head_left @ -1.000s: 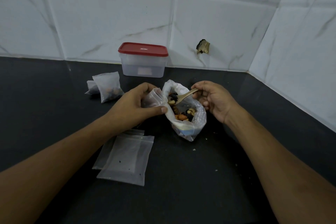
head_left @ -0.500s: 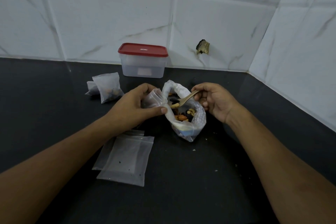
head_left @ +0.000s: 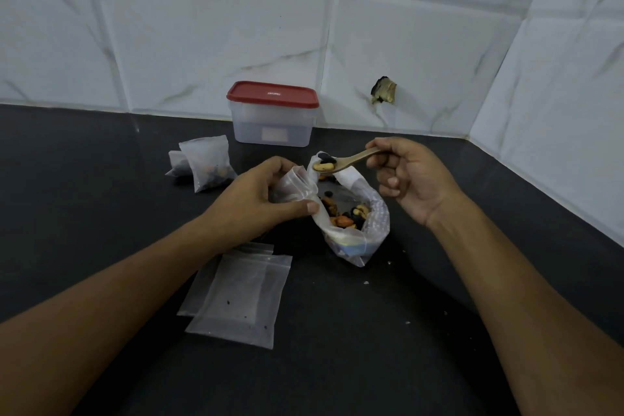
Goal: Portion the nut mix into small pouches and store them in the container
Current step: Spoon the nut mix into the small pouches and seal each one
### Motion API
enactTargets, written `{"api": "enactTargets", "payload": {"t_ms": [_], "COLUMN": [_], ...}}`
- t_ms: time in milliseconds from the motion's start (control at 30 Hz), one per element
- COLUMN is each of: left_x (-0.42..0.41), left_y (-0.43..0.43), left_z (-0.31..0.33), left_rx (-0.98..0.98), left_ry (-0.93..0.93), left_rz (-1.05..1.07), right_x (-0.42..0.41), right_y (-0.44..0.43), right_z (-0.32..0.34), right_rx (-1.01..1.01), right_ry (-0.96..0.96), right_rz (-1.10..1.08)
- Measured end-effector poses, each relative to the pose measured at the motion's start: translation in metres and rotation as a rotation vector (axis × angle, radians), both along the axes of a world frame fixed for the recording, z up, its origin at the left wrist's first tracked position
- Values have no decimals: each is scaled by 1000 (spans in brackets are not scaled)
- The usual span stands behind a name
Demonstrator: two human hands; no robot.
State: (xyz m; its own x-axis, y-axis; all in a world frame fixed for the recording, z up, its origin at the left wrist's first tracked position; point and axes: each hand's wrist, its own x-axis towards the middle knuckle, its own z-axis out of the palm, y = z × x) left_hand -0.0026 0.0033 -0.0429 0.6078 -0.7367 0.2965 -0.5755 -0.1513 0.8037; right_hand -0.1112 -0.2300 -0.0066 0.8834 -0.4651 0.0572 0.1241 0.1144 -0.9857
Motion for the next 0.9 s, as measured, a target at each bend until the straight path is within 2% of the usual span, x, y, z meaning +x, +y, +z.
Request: {"api": "enactTargets", "payload": {"t_ms": [200, 333, 500, 900], "left_x": [1, 1, 2, 0], "left_y": [-1, -1, 1, 1], "left_z": [0, -1, -1, 2], "left_rx": [10, -7, -32, -33], "left_ry": [-9, -8, 7, 28], "left_rz": [3, 6, -9, 10], "right_x": [-3, -5, -4, -2], "right_y": [21, 32, 38, 32], "right_z": [6, 6, 2, 3], "right_rx": [-217, -365, -440, -262], "right_ry": [1, 31, 55, -13], "right_rz": [55, 167, 286, 130]}}
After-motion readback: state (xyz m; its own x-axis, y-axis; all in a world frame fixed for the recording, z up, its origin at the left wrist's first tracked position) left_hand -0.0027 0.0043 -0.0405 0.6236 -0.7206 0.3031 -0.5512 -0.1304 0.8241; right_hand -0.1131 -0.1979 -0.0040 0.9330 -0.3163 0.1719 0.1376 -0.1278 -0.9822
